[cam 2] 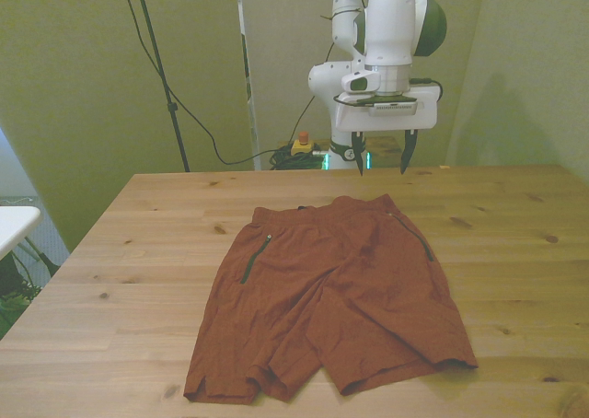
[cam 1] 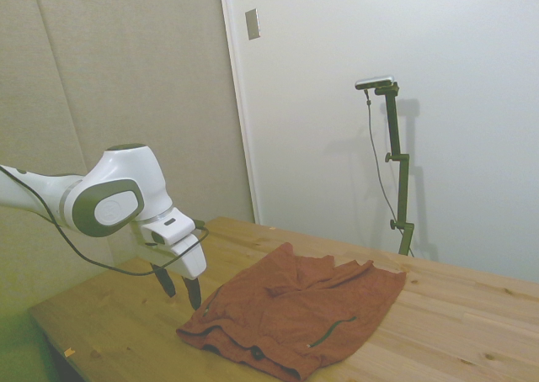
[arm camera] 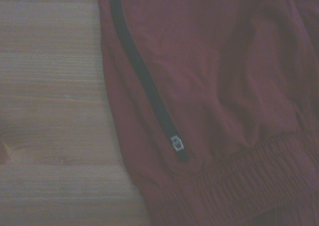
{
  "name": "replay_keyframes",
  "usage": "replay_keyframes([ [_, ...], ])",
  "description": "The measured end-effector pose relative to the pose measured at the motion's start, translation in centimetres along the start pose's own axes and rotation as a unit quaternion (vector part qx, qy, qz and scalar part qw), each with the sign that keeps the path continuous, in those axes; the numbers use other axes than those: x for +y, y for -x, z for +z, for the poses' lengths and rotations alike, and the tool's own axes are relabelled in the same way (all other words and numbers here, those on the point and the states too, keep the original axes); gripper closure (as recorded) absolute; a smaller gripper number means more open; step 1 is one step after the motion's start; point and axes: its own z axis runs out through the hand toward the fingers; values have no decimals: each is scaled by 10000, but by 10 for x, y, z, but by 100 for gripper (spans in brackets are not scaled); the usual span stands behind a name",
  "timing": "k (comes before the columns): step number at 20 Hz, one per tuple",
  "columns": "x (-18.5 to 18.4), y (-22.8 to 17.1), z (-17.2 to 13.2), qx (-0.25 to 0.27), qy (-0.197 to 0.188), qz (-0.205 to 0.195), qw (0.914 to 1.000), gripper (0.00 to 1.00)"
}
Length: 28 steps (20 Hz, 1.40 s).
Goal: Fold the shorts
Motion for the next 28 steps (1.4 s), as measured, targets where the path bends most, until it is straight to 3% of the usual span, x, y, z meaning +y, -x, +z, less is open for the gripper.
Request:
replay_keyframes([
  [2, 1, 1, 3, -10, 73, -41, 10000, 0],
  [6, -10, 13, 5, 633, 631, -394, 9952, 0],
  [9, -29, 33, 11, 1194, 1040, -806, 9841, 0],
  [12, -53, 64, 29, 1873, 1390, -1248, 9644, 0],
  [16, -75, 95, 51, 2815, 1713, -1820, 9264, 0],
  [18, -79, 106, 63, 3016, 1862, -1956, 9144, 0],
  [23, -87, 135, 86, 3015, 2009, -1992, 9105, 0],
  [28, -88, 139, 93, 2990, 2131, -1912, 9103, 0],
])
